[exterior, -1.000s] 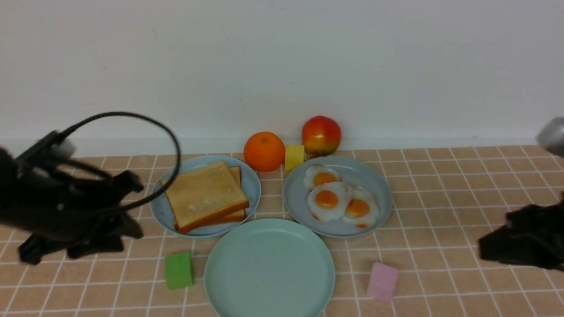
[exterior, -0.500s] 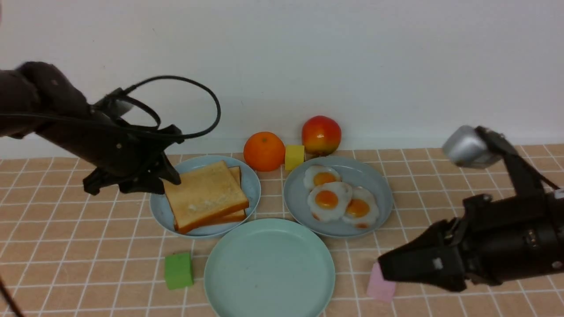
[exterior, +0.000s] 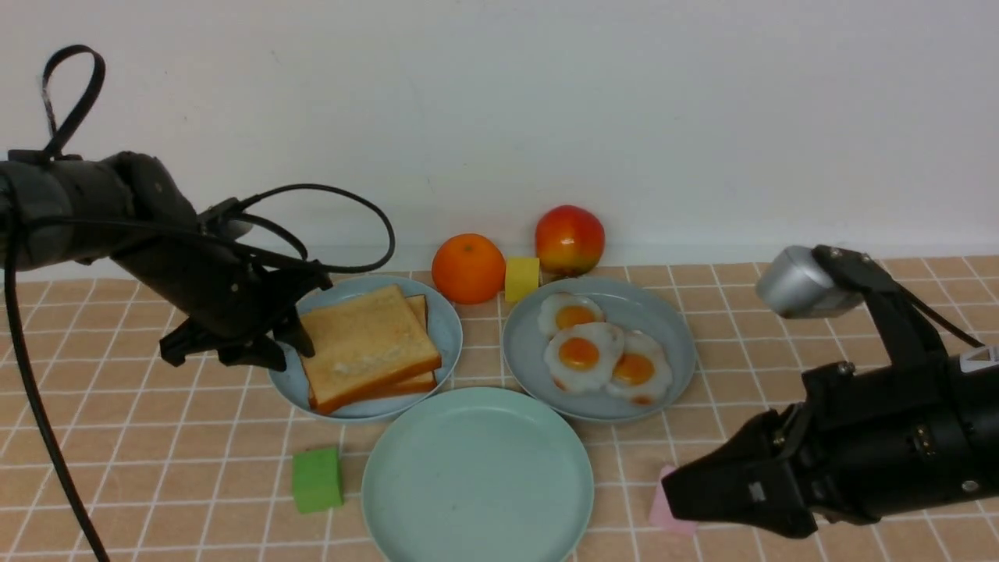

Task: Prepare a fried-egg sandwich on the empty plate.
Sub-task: Use the left arm to grab a slice of bread

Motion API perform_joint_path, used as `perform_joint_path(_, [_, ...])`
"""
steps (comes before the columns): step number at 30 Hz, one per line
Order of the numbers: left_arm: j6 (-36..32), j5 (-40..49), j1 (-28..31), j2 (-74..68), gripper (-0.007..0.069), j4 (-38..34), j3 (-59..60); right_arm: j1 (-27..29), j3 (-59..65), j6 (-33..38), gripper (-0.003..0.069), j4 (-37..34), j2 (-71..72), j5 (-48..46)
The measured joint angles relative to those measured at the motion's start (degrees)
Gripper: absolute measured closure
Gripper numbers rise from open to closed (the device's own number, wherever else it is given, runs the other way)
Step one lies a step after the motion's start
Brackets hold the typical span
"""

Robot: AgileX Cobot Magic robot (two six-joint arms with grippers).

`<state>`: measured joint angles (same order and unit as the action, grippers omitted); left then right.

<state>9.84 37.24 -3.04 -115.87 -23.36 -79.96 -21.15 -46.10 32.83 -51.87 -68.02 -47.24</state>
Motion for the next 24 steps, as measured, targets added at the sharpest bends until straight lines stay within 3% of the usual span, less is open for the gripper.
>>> perform_joint_path(16, [0.6,-1.8,0.0,-0.2,0.0384,-3.0,-0.1,0.0,0.0,-0.2,0.0418,0.2,0.0,0.5])
perform_joint_path(24, [-3.0,-2.6,0.0,1.3,0.0321,-3.2,-0.1,0.0,0.0,-0.2,0.0418,0.2,0.0,1.4])
